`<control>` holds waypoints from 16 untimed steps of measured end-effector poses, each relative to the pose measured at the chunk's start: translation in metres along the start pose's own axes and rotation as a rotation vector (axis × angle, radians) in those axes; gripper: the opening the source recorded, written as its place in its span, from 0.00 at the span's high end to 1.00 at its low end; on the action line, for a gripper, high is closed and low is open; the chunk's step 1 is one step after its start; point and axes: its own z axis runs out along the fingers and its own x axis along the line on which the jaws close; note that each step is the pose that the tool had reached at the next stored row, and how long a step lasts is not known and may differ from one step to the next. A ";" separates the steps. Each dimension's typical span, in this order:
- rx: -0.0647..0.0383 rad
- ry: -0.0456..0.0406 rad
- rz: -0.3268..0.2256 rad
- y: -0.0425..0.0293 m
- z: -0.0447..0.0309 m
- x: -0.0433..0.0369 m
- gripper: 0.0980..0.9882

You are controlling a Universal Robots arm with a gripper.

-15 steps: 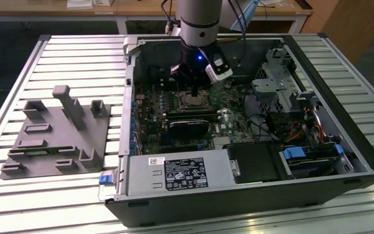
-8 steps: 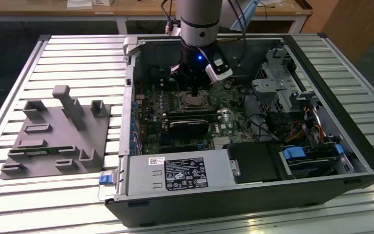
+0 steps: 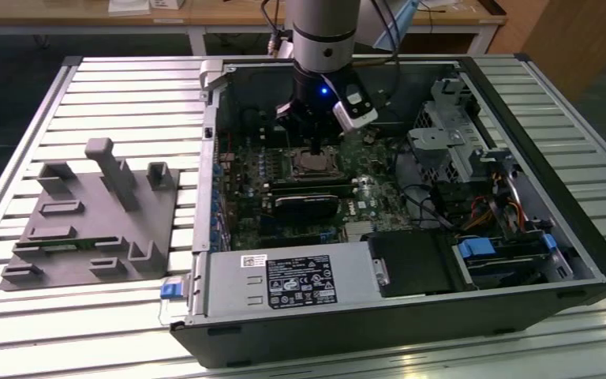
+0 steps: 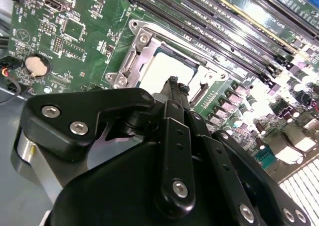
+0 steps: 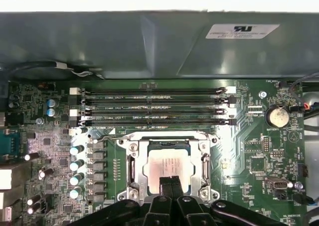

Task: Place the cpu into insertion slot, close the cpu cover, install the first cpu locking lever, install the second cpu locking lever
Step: 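Install the first cpu locking lever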

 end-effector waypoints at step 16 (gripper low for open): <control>-0.012 -0.0031 0.000 -0.0018 -0.0060 0.0166 0.99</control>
